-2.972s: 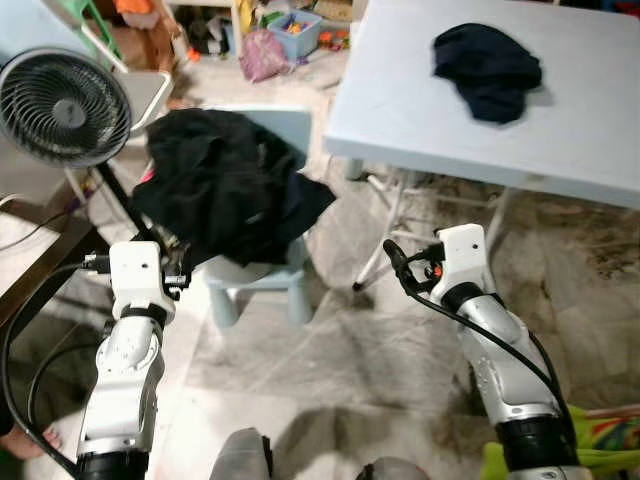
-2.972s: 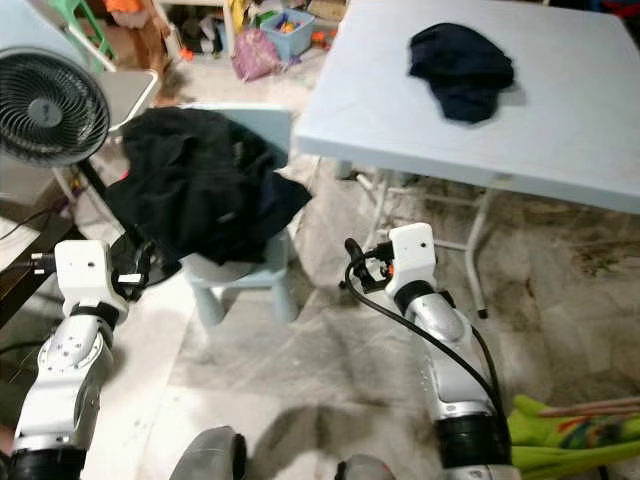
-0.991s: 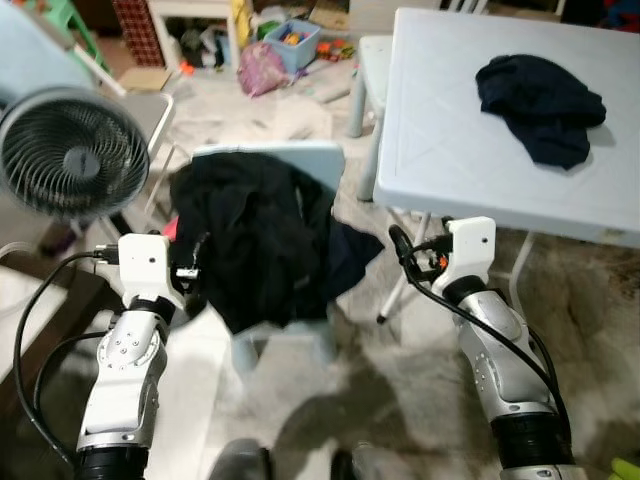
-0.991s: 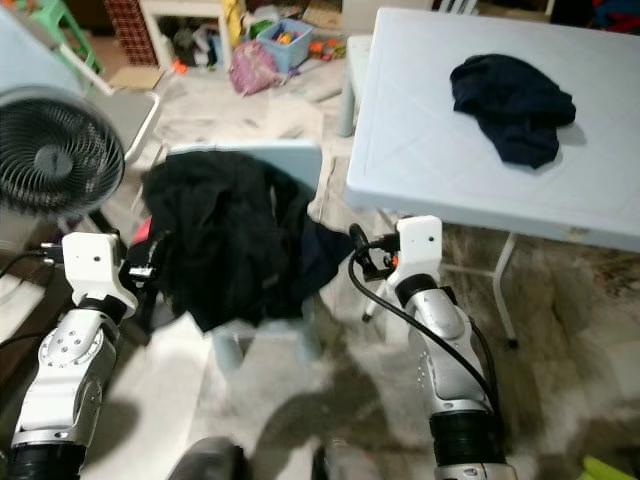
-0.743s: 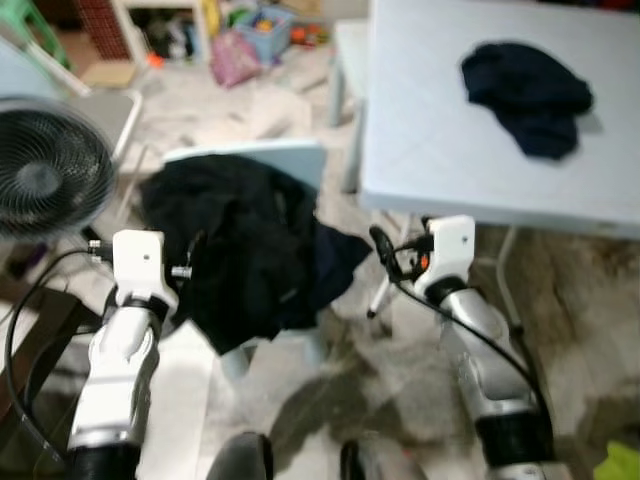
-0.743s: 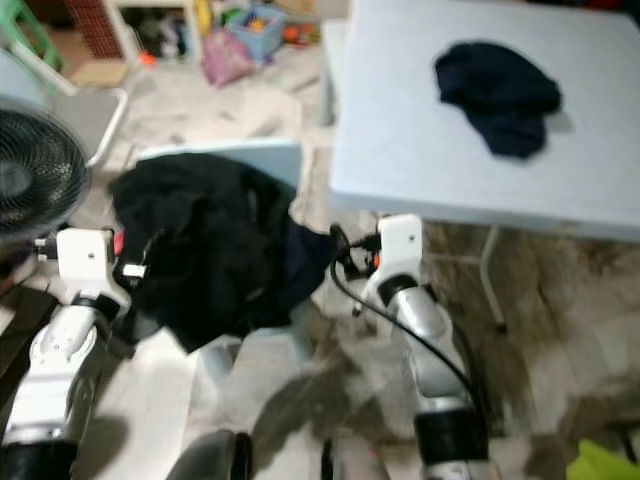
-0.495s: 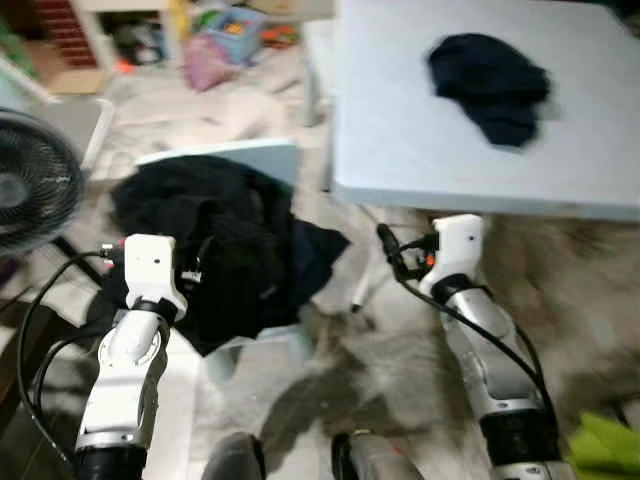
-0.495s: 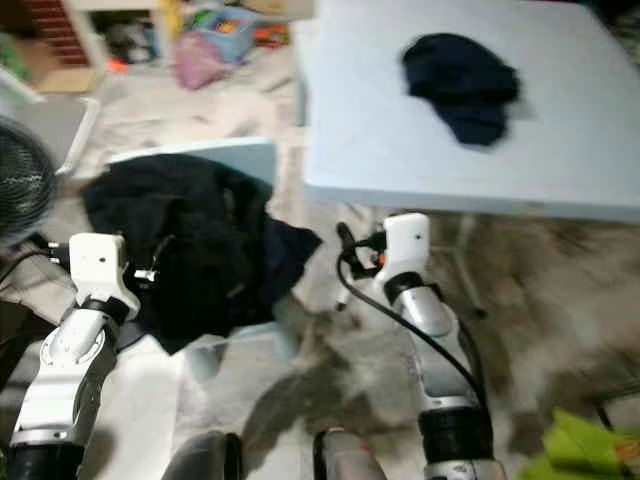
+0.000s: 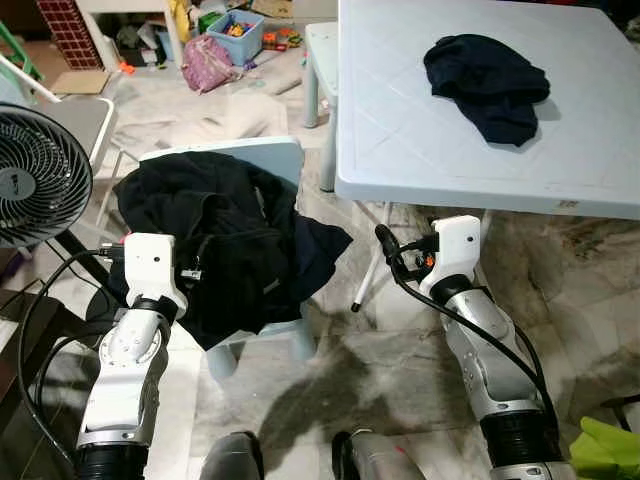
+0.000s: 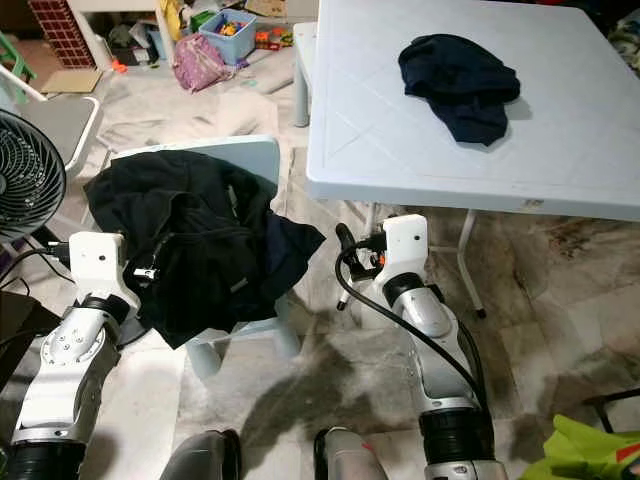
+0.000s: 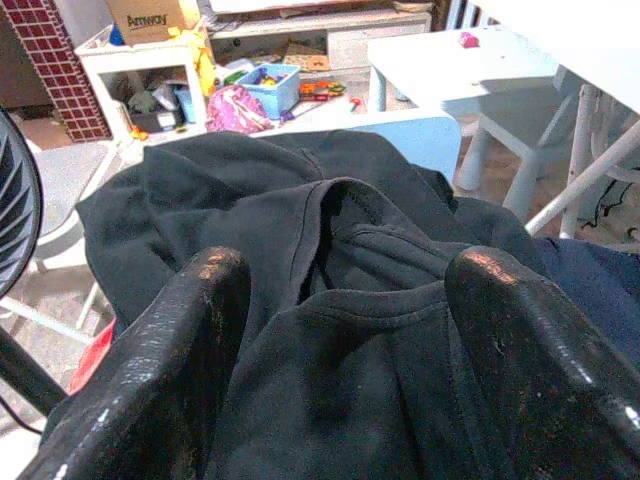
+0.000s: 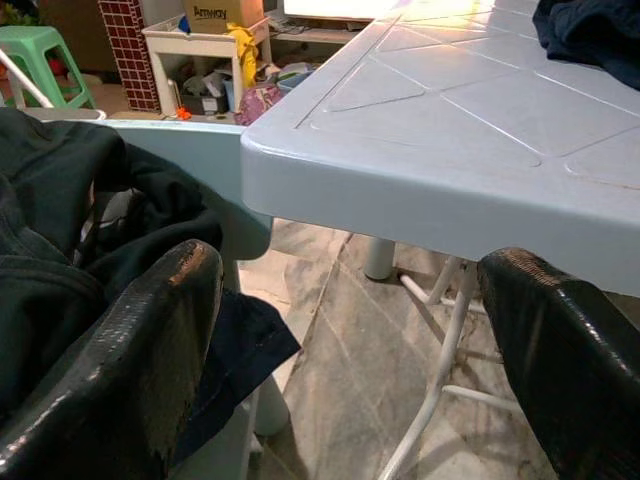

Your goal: Hang hanger

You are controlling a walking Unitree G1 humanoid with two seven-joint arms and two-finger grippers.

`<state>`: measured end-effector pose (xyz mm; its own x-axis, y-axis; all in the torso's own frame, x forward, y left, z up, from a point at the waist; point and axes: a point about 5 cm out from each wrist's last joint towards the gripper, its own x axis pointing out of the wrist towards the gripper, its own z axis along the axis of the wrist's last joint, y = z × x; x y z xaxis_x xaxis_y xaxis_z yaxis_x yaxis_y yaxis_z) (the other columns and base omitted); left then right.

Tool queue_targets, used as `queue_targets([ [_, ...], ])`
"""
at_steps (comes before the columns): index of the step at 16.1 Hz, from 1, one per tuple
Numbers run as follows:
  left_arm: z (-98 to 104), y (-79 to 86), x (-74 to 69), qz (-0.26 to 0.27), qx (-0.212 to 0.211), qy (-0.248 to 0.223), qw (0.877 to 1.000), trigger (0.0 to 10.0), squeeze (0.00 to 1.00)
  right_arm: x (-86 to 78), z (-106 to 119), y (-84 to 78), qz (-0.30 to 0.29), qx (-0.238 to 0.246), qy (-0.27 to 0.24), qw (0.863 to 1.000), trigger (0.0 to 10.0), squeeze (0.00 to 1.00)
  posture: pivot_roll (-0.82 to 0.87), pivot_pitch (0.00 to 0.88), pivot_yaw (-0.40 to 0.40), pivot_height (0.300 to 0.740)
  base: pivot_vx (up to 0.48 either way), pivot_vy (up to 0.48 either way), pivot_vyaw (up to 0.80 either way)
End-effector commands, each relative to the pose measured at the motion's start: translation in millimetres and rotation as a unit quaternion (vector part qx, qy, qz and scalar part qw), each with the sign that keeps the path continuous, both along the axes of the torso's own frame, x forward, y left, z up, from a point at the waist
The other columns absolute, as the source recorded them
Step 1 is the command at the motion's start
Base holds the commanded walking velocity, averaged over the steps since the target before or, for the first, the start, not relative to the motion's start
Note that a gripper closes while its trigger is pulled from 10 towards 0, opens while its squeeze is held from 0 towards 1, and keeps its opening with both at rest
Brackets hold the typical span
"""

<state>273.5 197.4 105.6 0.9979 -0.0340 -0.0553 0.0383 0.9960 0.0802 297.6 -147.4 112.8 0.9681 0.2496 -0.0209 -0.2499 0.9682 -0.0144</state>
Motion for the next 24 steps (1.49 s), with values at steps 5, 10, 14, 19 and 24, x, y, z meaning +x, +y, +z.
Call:
queue_targets([
  [5, -26, 0.7, -5.0, -0.016, 0.007, 0.084, 0.996, 10.0, 0.0, -10.5, 1, -3.4, 0.005, -0.024, 0.0, 1.0, 10.0, 0.0, -0.01, 0.166, -0.053, 0.74, 0.0, 0.0, 0.0],
  [10, -38, -21.2, 13.1, -0.069, -0.014, 0.13, 0.989, 10.0, 0.0, -24.1, 0, -17.4, -0.011, -0.042, 0.016, 0.999, 10.0, 0.0, -0.06, 0.21, -0.06, 0.74, 0.0, 0.0, 0.0],
  [14, -22, -28.9, 31.0, -0.069, -0.037, 0.102, 0.992, 10.0, 0.0, -26.8, 3, -9.1, 0.002, -0.046, 0.015, 0.999, 10.0, 0.0, -0.08, 0.212, -0.058, 0.74, 0.0, 0.0, 0.0],
  [19, -22, -26.7, 46.1, -0.047, -0.035, 0.115, 0.992, 10.0, 0.0, -33.2, 2, 3.5, 0.07, -0.019, 0.037, 0.997, 10.0, 0.0, -0.07, 0.217, -0.057, 0.74, 0.0, 0.0, 0.0],
  [24, -31, -30.6, 53.8, -0.031, -0.069, 0.133, 0.988, 10.0, 0.0, -43.0, 1, 0.9, 0.112, -0.033, 0.054, 0.992, 10.0, 0.0, -0.11, 0.217, -0.067, 0.74, 0.0, 0.0, 0.0],
])
